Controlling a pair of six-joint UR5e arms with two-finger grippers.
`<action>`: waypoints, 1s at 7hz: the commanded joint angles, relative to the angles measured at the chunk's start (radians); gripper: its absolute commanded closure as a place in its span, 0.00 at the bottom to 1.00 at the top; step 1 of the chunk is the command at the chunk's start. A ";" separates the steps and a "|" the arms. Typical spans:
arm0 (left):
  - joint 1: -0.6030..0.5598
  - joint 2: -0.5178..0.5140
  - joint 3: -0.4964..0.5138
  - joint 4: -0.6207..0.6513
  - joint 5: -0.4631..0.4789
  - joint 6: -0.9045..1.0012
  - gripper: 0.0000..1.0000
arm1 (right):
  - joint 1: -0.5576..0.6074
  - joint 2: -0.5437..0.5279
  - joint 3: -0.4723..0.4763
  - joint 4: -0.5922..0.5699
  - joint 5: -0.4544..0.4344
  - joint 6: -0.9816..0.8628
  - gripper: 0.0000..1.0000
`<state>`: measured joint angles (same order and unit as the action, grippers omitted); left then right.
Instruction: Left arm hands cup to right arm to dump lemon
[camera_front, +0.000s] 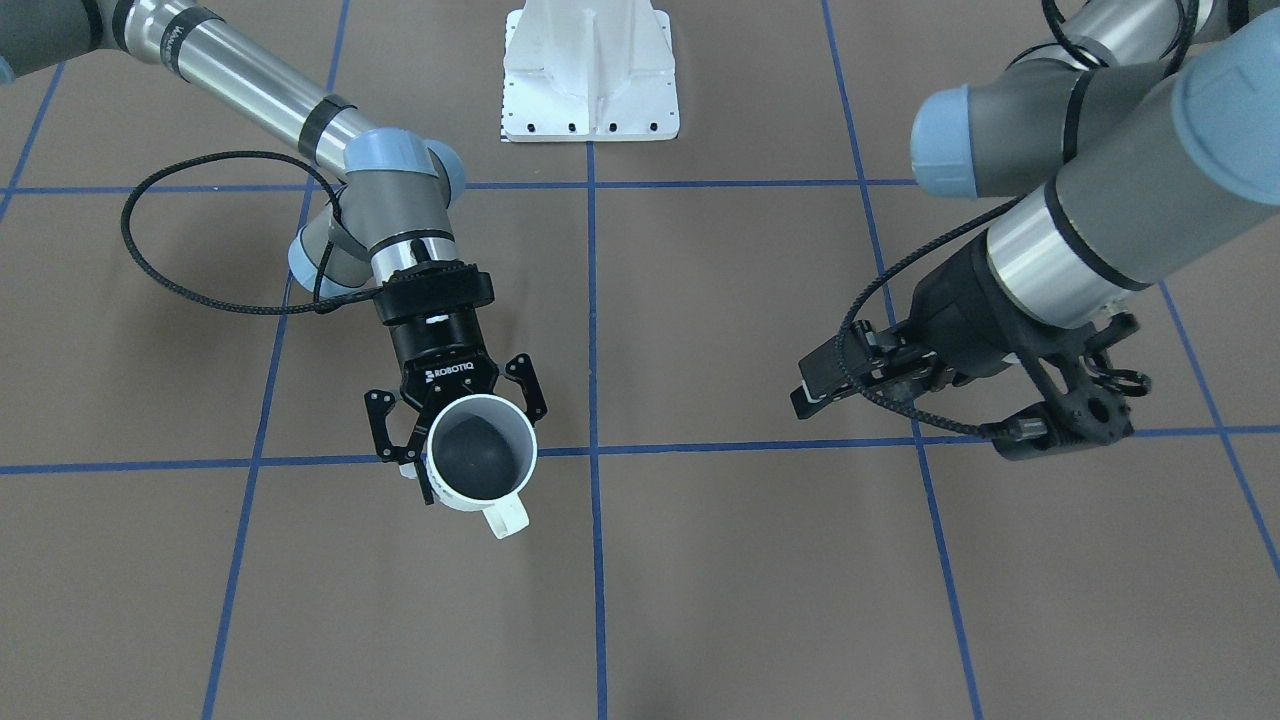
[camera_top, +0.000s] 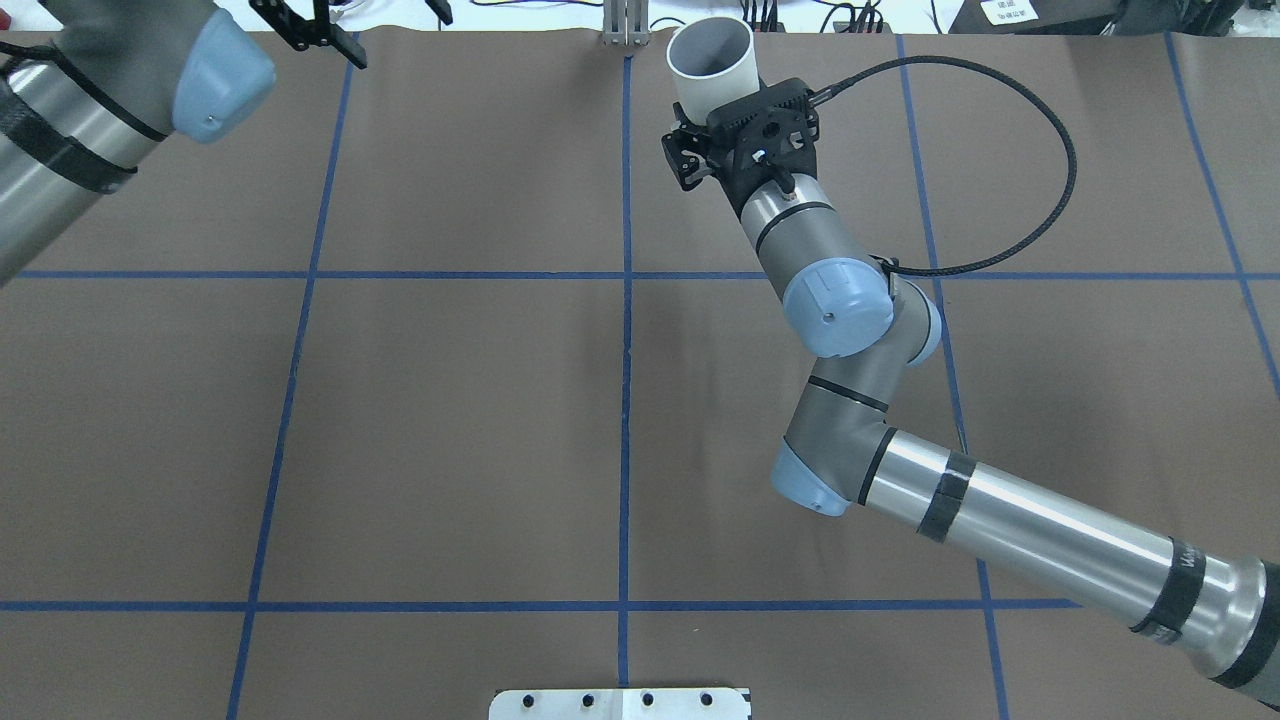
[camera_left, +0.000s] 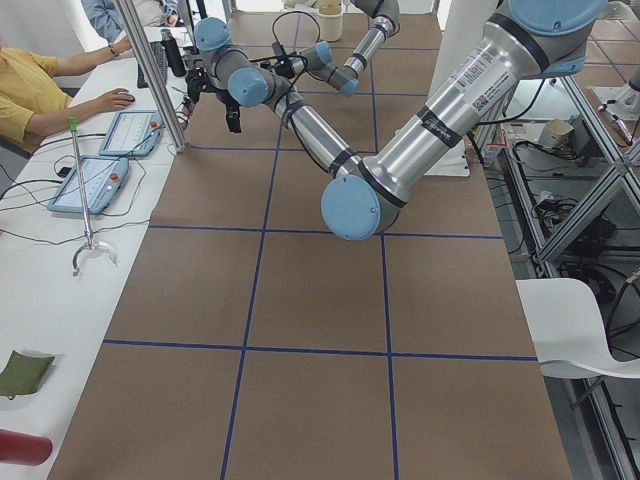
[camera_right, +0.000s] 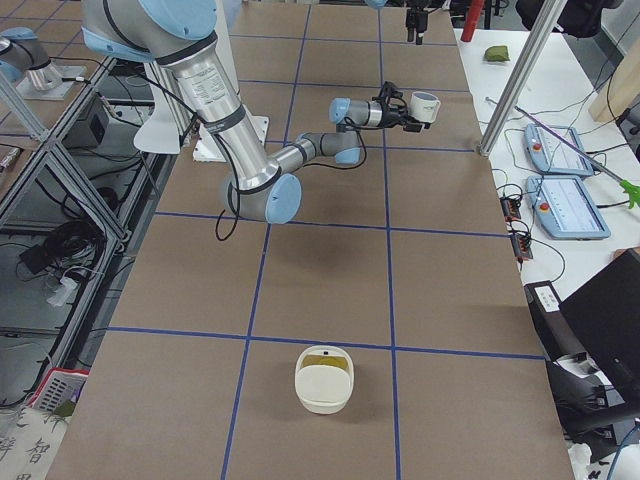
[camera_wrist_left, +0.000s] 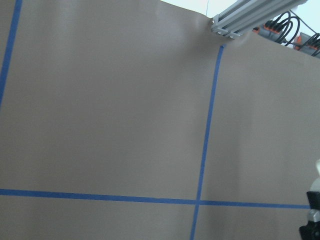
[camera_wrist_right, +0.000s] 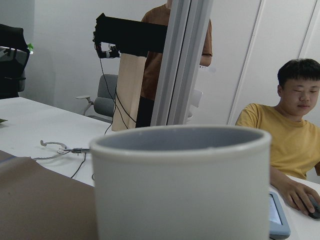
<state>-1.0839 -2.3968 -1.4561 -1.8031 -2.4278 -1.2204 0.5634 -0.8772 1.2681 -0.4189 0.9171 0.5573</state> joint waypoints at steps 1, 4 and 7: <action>0.059 -0.054 0.025 -0.059 0.091 -0.151 0.00 | -0.031 0.073 -0.016 -0.179 -0.062 -0.007 1.00; 0.113 -0.111 0.057 -0.059 0.145 -0.204 0.00 | -0.068 0.079 -0.018 -0.196 -0.106 -0.080 1.00; 0.145 -0.173 0.143 -0.068 0.161 -0.212 0.00 | -0.105 0.102 -0.016 -0.196 -0.138 -0.082 0.96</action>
<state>-0.9515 -2.5589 -1.3294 -1.8646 -2.2703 -1.4301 0.4700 -0.7877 1.2511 -0.6154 0.7849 0.4763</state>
